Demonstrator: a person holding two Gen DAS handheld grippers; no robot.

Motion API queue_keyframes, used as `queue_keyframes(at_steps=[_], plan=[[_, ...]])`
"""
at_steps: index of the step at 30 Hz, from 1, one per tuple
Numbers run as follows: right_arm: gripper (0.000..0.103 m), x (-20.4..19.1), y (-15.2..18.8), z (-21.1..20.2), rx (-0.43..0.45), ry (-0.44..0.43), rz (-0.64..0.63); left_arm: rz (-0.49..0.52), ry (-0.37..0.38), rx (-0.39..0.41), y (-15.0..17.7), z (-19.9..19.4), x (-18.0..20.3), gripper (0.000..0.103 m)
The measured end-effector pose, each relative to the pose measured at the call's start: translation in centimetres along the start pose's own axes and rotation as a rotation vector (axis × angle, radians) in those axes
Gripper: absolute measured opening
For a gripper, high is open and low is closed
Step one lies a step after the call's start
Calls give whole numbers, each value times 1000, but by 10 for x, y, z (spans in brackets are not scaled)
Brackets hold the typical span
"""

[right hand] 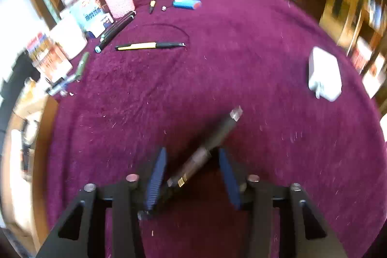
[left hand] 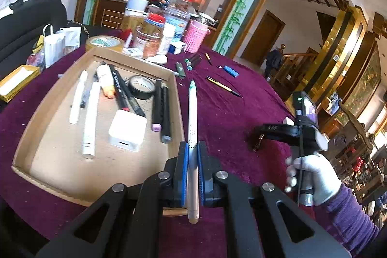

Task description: Organize rigid objects

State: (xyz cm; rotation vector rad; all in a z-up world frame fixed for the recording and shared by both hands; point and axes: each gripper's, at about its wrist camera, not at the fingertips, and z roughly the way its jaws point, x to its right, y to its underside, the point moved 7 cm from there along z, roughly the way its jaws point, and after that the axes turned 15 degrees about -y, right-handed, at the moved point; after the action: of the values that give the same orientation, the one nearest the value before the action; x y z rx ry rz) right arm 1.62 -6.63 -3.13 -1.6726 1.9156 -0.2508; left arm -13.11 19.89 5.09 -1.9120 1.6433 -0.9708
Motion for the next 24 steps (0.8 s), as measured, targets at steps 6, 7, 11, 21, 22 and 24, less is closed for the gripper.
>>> queue_keyframes(at_steps=[6, 7, 11, 21, 22, 24], plan=[[11, -12, 7, -1, 26, -11, -72, -41, -60, 38, -7, -12, -35, 7], [11, -11, 9, -4, 32, -40, -55, -58, -77, 41, -9, -12, -46, 7], [11, -22, 11, -25, 79, -160, -26, -103, -175, 23, -12, -3, -82, 7], [12, -126, 22, -57, 50, -495, -105, -146, -313, -131, -6, 40, -126, 7], [12, -137, 25, -57, 35, -524, -115, -140, -324, -138, -6, 43, -126, 7], [12, -163, 34, -55, -3, -584, -137, -129, -355, -150, -7, 47, -127, 8]])
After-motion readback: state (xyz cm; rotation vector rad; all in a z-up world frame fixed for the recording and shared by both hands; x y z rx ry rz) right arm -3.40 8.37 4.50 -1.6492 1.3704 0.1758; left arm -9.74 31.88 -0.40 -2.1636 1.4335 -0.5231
